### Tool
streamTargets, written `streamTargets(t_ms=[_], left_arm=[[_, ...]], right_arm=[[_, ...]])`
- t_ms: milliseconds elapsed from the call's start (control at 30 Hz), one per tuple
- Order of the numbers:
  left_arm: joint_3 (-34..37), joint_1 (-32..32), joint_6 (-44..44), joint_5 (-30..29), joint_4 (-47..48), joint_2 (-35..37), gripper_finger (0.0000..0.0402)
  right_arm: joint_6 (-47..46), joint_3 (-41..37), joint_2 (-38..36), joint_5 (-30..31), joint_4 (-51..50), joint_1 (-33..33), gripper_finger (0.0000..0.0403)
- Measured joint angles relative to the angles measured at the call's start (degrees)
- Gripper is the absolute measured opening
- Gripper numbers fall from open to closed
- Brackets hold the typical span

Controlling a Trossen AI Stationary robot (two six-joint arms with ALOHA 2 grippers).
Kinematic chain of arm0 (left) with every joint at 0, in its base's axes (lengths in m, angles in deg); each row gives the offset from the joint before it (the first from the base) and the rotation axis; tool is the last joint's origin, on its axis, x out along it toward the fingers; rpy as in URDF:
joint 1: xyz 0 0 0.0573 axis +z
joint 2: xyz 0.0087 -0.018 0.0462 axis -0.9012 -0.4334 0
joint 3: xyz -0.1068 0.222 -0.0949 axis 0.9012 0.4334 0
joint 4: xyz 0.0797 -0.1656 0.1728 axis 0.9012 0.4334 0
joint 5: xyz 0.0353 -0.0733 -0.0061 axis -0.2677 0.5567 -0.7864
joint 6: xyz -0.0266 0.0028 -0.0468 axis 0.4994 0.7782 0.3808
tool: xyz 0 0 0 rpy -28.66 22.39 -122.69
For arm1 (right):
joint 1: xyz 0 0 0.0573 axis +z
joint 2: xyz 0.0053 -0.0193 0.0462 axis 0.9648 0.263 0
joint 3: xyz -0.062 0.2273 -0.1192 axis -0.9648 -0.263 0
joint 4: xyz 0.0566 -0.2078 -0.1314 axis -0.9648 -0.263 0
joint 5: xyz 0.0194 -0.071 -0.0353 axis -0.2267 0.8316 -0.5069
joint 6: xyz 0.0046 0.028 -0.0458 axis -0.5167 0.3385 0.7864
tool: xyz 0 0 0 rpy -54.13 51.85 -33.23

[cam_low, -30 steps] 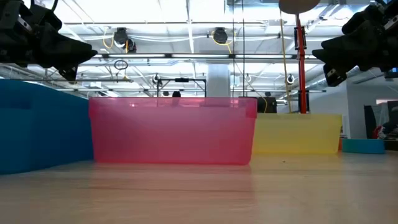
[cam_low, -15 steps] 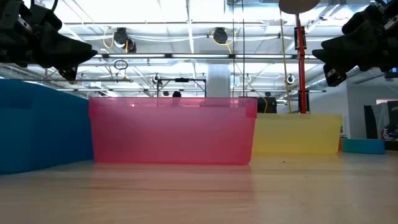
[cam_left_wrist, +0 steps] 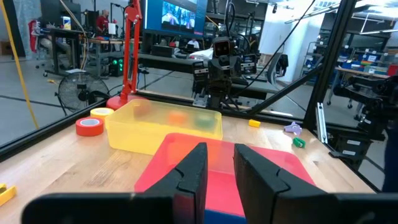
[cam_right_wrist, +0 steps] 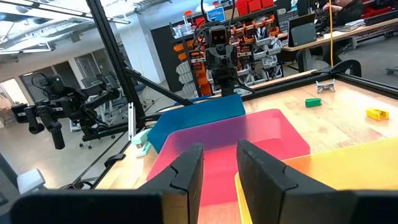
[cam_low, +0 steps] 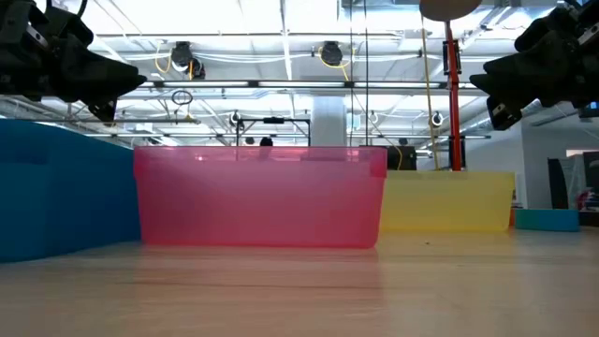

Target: Pick and place Stapler, Stapler remover, tape

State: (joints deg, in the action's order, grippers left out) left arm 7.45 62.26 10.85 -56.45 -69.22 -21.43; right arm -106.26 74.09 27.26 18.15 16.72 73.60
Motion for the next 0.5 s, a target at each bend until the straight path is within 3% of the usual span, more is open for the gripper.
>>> streamTargets(t_ms=[333, 500], left_arm=[[0.0, 0.0, 0.0, 0.0, 0.0, 0.0, 0.0081], [0.0, 0.0, 0.0, 0.0, 0.0, 0.0, 0.0081]], right_arm=[[-0.6, 0.0, 0.0, -0.2, 4.6, 0.0, 0.0089], [-8.4, 0.0, 0.0, -0.1, 8.6, 0.0, 0.0089]])
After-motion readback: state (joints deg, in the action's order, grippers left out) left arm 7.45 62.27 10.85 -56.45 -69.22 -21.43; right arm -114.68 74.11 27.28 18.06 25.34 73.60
